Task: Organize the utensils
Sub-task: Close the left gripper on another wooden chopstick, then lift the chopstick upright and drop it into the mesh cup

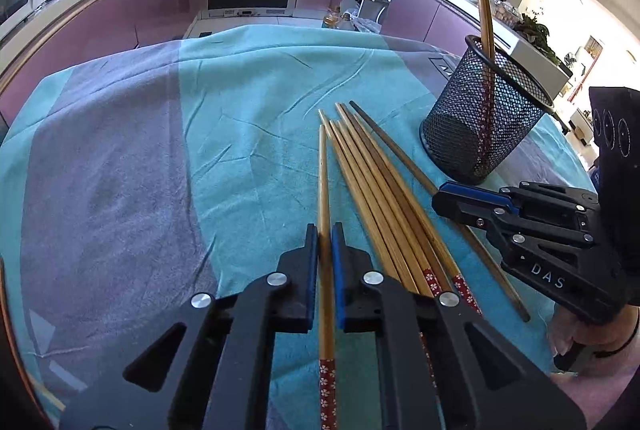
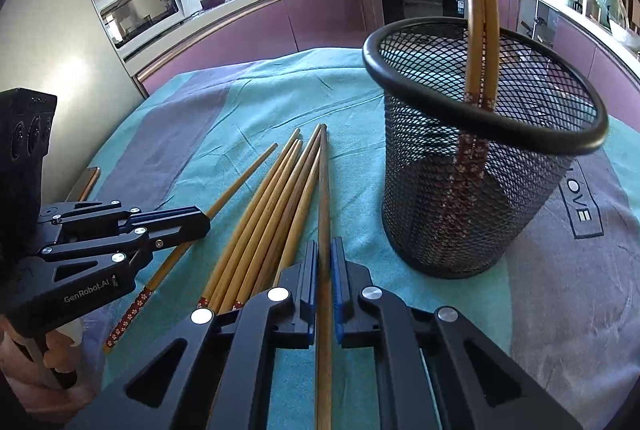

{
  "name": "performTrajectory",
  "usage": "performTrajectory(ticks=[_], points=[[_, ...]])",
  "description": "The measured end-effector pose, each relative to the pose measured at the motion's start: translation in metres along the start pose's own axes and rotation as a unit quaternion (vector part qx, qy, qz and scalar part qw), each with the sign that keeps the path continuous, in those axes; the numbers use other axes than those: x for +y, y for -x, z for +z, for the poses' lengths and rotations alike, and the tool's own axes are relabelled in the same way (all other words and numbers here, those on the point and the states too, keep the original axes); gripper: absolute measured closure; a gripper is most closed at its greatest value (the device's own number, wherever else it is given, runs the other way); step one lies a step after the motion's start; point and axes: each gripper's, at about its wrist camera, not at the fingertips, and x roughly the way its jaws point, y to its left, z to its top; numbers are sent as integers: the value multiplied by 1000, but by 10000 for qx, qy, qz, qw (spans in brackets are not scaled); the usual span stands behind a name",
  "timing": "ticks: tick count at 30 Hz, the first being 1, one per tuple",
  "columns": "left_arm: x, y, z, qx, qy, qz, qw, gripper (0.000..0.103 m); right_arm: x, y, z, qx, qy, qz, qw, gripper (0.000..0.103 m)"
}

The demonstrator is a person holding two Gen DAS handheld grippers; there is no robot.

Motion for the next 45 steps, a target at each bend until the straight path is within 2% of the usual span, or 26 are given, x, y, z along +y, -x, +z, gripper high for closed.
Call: performTrajectory(ticks=[6, 11, 22, 38, 42, 45], points=[[-4, 21, 6, -198, -49, -271, 9994, 95, -1, 28, 2, -309, -24, 468, 9984, 97], [-16, 51, 20, -521, -206, -695, 9960, 96, -5, 59, 7, -705, -34, 747, 9947, 97], [-32, 109, 46, -1163, -422, -1434, 9819, 96, -20, 117, 22, -1498, -53, 786, 9856, 97], [-72, 157, 121, -2116, -580, -1730, 9602, 96, -55, 172, 70, -2370, 46, 459, 9704, 97], [-83, 158, 135, -2144, -648, -1718, 9593, 96, -62, 171, 79, -2413, 50, 333, 9699, 97], [-94, 152, 136, -2032, -744, -1598, 9631, 96, -65, 164, 84, -2356, 48, 227, 9716, 97]])
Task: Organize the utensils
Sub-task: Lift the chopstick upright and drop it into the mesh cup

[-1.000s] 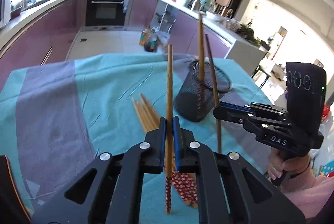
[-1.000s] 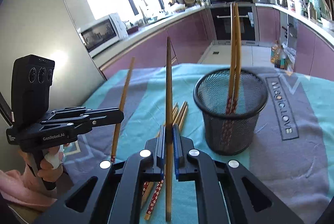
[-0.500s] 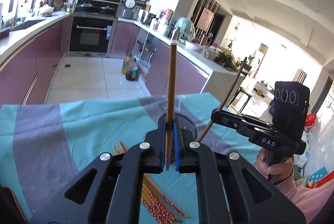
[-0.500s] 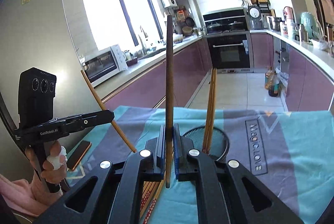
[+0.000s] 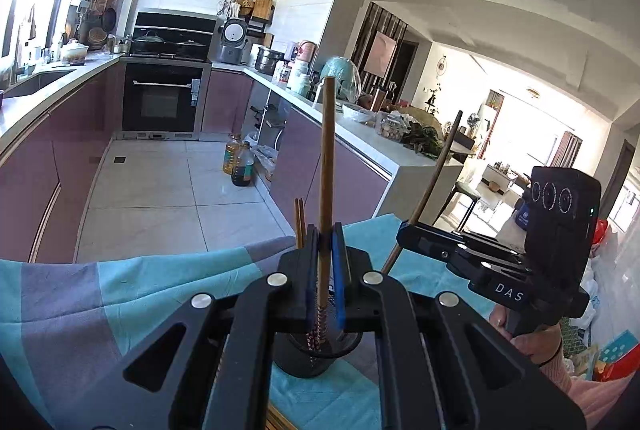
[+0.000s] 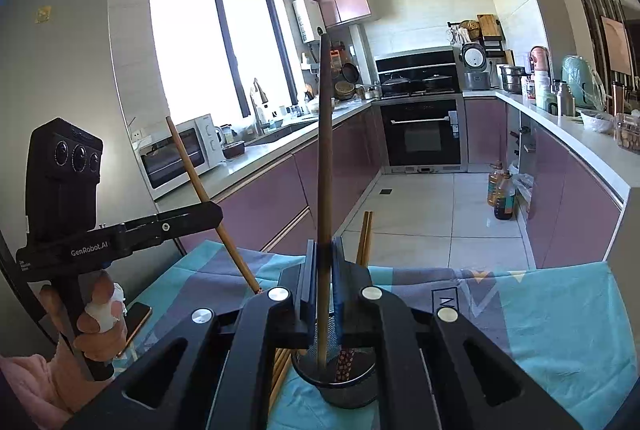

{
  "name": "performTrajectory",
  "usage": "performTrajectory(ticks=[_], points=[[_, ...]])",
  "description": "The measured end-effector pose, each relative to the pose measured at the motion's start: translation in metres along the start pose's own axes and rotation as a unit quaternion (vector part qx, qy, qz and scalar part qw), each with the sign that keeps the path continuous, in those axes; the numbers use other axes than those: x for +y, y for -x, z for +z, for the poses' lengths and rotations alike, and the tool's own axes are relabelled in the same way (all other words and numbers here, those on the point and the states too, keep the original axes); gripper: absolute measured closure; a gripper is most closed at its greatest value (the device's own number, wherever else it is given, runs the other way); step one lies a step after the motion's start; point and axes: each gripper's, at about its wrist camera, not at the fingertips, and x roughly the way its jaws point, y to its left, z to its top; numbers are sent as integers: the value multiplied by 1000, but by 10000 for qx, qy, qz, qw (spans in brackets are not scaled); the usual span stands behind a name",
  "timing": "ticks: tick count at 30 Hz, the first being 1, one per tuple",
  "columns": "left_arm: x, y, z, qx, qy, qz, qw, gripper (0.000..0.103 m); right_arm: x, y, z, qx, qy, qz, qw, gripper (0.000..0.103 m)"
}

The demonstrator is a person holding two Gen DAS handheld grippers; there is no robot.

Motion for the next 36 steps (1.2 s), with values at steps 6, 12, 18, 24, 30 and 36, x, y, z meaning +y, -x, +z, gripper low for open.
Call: performTrajectory(ticks=[6, 12, 18, 24, 30, 36], points=[[4, -35, -21, 606, -97, 146, 9980, 96, -7, -26, -13, 439, -52, -43, 9990, 97], [3, -62, -42, 1148, -194, 167, 9931, 96, -9, -46, -27, 1000, -28, -77, 9950, 97], [3, -77, -44, 1335, -196, 151, 9907, 96, -14, -60, -38, 1346, -147, -87, 9907, 97], [6, -93, -36, 1398, -196, 265, 9896, 96, -15, -66, -38, 1382, -257, -122, 9900, 97], [9, -104, -36, 1495, -126, 329, 9881, 95, -19, -77, -35, 1411, -386, -181, 9891, 96], [9, -98, -38, 1351, -131, 484, 9896, 94, -23, -78, -38, 1380, -505, -169, 9890, 94]])
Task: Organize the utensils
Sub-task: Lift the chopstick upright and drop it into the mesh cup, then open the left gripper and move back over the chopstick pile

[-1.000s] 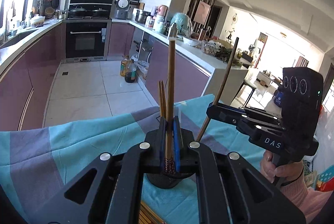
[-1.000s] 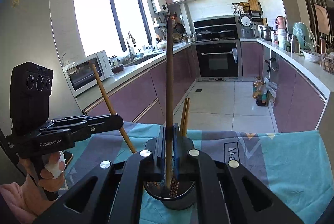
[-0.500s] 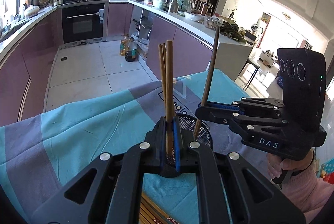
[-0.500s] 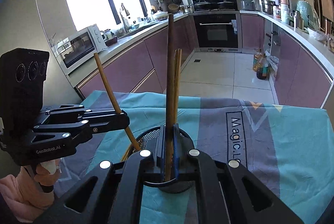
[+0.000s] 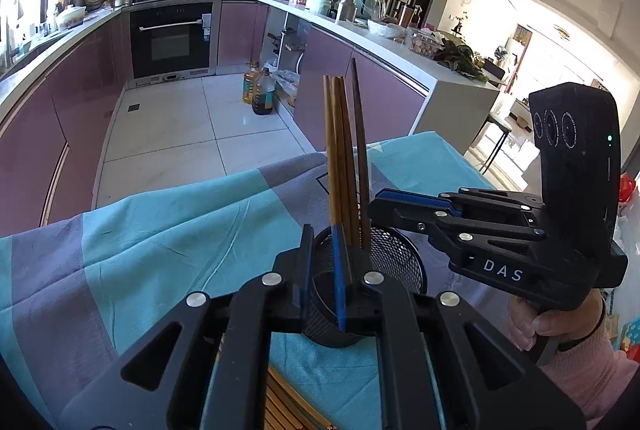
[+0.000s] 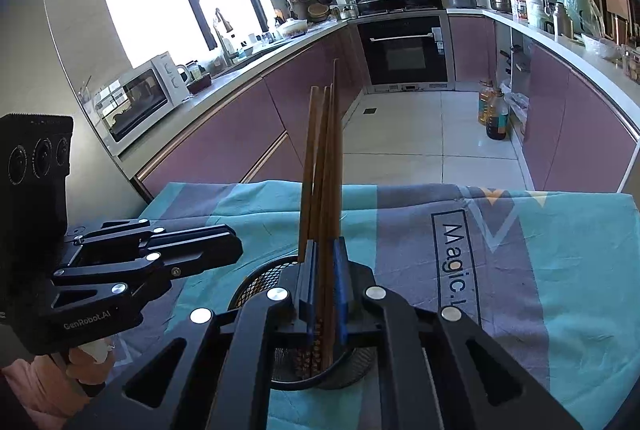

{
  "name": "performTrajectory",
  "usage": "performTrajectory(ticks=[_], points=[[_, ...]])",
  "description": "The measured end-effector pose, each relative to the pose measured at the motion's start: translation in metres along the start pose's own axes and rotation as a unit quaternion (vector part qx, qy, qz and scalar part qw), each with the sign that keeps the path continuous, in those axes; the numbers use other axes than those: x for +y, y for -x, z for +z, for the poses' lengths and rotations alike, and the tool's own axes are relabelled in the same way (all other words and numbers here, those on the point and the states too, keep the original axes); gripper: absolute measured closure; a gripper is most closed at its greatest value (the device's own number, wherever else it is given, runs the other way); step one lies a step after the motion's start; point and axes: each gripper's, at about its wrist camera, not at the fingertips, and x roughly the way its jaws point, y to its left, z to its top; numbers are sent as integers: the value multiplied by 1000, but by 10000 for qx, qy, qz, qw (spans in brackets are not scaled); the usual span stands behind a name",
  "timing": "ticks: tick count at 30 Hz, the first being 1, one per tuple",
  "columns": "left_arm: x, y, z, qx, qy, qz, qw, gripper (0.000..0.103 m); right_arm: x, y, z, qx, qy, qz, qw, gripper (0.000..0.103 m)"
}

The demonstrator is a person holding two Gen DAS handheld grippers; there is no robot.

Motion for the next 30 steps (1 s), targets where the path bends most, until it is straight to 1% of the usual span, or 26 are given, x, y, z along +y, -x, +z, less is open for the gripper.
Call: performTrajectory(ticks=[4, 6, 8, 10, 12, 13, 16, 19, 22, 25, 28, 30], points=[[8, 19, -7, -250, 66, 107, 9996, 88, 1, 5, -5, -79, 3, -7, 10000, 91], [11, 33, -13, -436, 74, 188, 9988, 83, 3, 11, -8, -149, 46, 13, 9999, 86], [16, 47, -21, -605, 86, 293, 9977, 74, 9, 20, -12, -250, 141, 100, 9995, 83], [22, 60, -30, -747, 86, 392, 9964, 70, 18, 31, -16, -346, 270, 242, 9987, 80], [29, 71, -41, -796, 100, 505, 9955, 68, 28, 42, -23, -409, 440, 404, 9974, 74], [32, 75, -48, -796, 101, 563, 9952, 67, 33, 45, -26, -411, 528, 479, 9966, 73], [44, 79, -66, -703, 190, 726, 9947, 65, 50, 50, -40, -322, 781, 703, 9939, 70], [55, 75, -90, -416, 287, 810, 9954, 65, 63, 42, -56, -116, 900, 839, 9923, 68], [65, 67, -112, -172, 436, 819, 9955, 65, 68, 23, -71, 181, 889, 843, 9923, 68], [72, 54, -132, 77, 536, 889, 9946, 65, 68, -1, -85, 545, 700, 847, 9925, 68], [65, 36, -144, 292, 549, 969, 9934, 65, 68, -23, -97, 833, 597, 759, 9918, 68], [66, 28, -150, 437, 537, 944, 9931, 65, 67, -35, -104, 998, 535, 719, 9910, 68]])
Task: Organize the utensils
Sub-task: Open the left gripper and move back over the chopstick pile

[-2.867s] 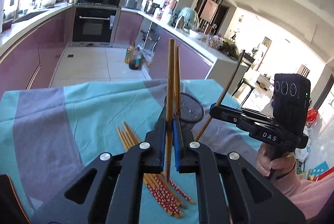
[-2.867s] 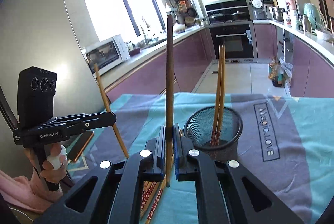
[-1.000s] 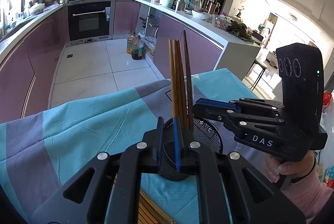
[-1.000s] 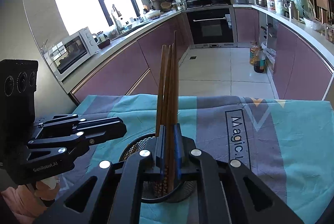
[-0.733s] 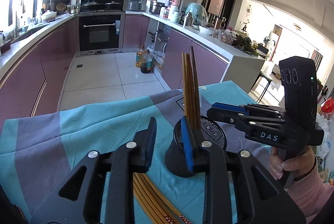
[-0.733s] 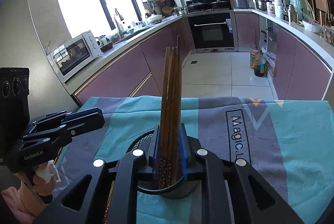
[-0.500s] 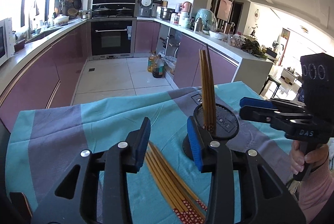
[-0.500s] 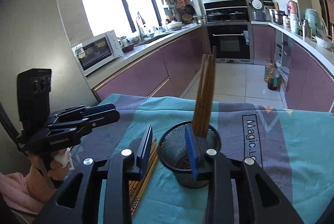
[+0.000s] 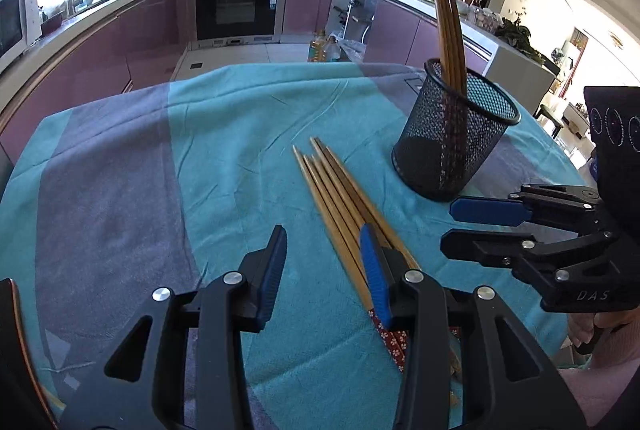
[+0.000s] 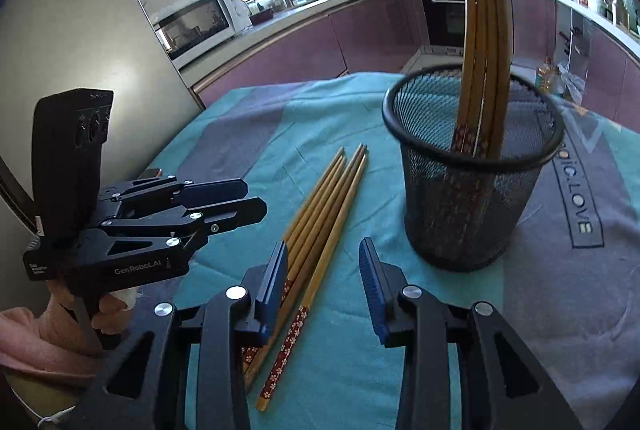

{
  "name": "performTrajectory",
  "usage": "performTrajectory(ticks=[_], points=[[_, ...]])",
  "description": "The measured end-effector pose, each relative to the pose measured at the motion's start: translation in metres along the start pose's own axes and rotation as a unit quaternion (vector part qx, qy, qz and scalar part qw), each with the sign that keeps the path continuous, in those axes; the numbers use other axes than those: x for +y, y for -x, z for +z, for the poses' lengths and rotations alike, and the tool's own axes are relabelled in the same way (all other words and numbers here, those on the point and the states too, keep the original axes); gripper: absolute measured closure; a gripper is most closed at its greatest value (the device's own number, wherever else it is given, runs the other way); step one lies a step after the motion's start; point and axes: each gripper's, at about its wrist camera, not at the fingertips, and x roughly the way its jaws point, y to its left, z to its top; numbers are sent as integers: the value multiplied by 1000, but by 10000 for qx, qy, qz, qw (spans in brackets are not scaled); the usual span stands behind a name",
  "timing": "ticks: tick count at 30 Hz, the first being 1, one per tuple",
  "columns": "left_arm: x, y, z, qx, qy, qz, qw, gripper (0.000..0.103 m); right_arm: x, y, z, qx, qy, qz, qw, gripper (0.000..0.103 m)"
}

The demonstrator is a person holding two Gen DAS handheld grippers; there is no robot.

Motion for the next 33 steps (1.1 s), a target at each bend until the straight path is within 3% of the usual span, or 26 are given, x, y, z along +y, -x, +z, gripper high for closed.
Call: performTrajectory(ticks=[18, 25, 33], points=[[-12, -32, -10, 363, -148, 215, 9990, 67, 7, -21, -9, 169, 202, -530, 9982, 73], [-9, -31, -14, 401, -117, 224, 9989, 77, 6, -20, -8, 215, 184, -621, 9977, 79], [-8, -39, -9, 441, -185, 331, 9983, 74, 12, -29, -1, 218, 316, -892, 9953, 79]])
